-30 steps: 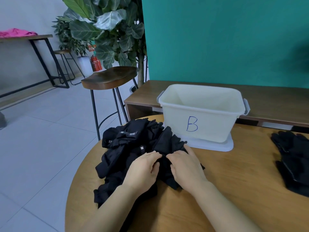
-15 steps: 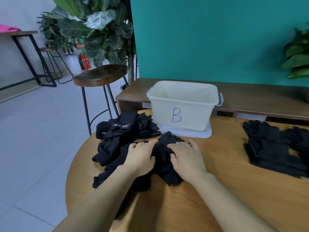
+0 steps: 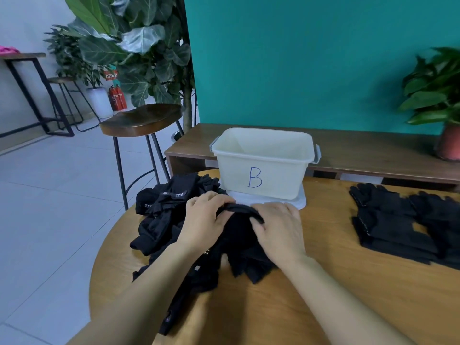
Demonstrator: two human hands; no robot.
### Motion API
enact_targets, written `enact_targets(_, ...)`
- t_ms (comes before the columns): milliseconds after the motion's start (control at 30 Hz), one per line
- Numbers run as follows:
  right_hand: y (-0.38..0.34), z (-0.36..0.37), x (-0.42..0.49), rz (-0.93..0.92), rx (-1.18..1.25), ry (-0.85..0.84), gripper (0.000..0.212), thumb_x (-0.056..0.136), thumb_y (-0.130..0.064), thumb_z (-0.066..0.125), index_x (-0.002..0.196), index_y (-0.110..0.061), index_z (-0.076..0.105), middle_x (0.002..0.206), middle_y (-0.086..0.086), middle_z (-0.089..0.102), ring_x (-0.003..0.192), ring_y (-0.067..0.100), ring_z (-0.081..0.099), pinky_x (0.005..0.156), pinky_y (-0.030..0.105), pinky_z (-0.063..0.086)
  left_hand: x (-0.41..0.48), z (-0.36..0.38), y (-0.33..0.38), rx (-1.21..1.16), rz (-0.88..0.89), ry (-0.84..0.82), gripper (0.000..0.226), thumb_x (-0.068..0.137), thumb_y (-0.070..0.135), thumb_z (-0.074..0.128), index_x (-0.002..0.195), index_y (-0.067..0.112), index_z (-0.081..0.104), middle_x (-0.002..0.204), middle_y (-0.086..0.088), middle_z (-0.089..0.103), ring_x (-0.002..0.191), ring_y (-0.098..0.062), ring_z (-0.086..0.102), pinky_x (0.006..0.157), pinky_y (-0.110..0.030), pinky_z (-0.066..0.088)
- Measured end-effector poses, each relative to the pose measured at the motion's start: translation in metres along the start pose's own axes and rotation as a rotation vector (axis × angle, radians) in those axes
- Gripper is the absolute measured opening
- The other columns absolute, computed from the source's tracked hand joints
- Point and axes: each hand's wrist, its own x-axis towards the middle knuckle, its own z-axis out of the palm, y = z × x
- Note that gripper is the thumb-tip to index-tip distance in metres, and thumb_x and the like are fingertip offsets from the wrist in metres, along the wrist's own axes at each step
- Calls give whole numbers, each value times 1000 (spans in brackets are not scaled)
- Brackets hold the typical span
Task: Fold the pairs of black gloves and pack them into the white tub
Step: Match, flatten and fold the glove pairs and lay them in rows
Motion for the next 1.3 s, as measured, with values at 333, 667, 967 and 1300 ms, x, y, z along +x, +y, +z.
enact_targets(333, -5, -73, 51, 69, 36, 59, 25, 100, -35, 48, 118, -33, 67, 102, -4, 70, 105, 19, 56, 96, 30, 26, 24, -40, 42, -64, -147, -49, 28, 97, 17, 58, 122, 29, 63, 90, 14, 64, 101, -12, 62, 107, -40, 39)
enact_targets(667, -12, -129, 35, 32, 184, 20, 17, 94, -36, 58, 96, -25, 71, 89, -3, 70, 93, 23, 61, 91, 40, 44, 25, -74, 90, -260, -80, -43, 22, 95, 26, 65, 117, 24, 67, 110, 14, 70, 111, -9, 61, 103, -35, 44)
enact_targets(967, 19, -204, -10, 317, 790, -271, 35, 89, -25, 72, 97, 8, 68, 97, 20, 73, 83, 26, 70, 86, 46, 54, -1, -73, 148, -951, -300, -376, 38, 101, 36, 53, 114, 5, 70, 112, -10, 74, 109, -32, 68, 99, -45, 52)
enact_targets(1300, 74, -237, -72, 454, 697, -394, 32, 95, -34, 62, 95, -4, 75, 95, 2, 76, 92, 16, 70, 83, 25, 51, -24, -32, 194, -955, -347, -641, 21, 100, 23, 58, 105, 8, 72, 110, -13, 74, 98, -27, 70, 89, -35, 53)
